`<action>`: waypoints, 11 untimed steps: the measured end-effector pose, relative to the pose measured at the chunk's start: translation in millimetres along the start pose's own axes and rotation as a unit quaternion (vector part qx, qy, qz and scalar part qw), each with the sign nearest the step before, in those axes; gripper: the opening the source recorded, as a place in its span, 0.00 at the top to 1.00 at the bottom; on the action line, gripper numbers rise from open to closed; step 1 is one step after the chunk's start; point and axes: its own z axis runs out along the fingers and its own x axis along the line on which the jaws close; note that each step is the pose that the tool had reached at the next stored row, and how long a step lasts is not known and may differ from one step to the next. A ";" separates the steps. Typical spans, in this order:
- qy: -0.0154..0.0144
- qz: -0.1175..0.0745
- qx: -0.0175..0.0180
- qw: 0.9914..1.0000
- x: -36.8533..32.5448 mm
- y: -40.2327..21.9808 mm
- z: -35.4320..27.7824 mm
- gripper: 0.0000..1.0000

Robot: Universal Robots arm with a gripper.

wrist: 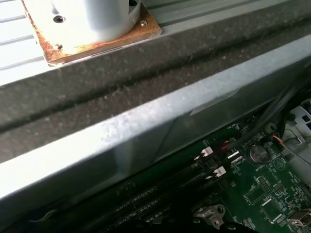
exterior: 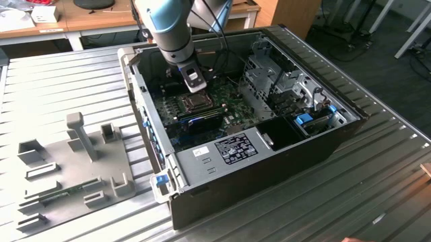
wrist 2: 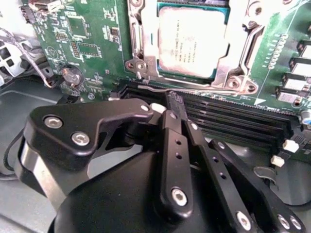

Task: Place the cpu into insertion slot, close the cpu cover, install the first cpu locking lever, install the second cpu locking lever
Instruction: 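Install the first cpu locking lever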

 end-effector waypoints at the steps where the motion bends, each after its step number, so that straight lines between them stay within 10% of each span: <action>1: 0.000 0.000 0.000 1.000 0.0 -0.1 0.3 0.90; 11: 0.000 0.000 0.000 1.000 0.7 -1.5 3.7 0.90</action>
